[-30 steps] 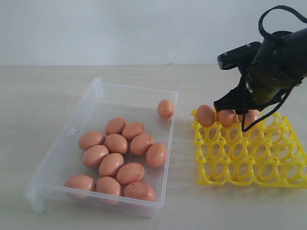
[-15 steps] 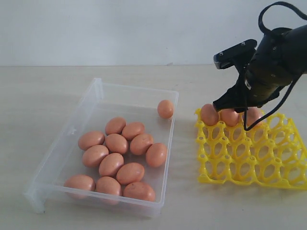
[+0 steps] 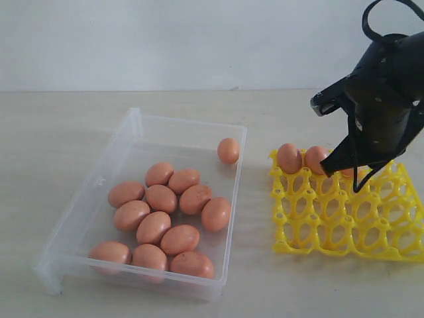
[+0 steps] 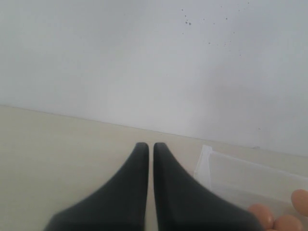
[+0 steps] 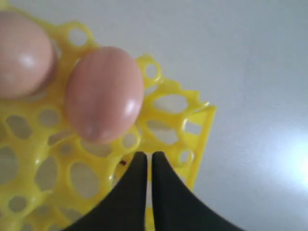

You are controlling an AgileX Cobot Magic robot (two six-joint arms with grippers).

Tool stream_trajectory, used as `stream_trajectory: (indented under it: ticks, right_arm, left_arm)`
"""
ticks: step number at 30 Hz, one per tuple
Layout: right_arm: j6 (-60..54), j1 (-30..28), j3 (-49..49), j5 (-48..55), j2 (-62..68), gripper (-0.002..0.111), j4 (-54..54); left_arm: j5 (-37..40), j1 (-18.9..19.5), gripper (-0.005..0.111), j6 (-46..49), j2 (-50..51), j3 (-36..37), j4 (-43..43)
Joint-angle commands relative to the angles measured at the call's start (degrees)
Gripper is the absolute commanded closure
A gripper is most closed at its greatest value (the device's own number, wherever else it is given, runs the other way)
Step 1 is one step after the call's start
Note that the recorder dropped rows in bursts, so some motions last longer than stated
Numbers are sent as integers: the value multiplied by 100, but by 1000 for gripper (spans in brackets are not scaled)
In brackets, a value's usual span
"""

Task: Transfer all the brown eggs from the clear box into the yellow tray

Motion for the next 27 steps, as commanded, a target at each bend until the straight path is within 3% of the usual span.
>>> stream_trajectory:
  ticks: [1, 11, 27]
  right_arm:
    - [-946, -5, 5, -49, -58, 108, 1037]
    - [-1069, -5, 5, -463, 473, 108, 1432]
    - [458, -5, 5, -858, 447, 108, -456]
  left_arm:
    - [-11, -22, 103, -7, 20, -21, -3]
    - [-11, -22, 103, -7, 20, -21, -3]
    - [-11, -22, 103, -7, 20, -21, -3]
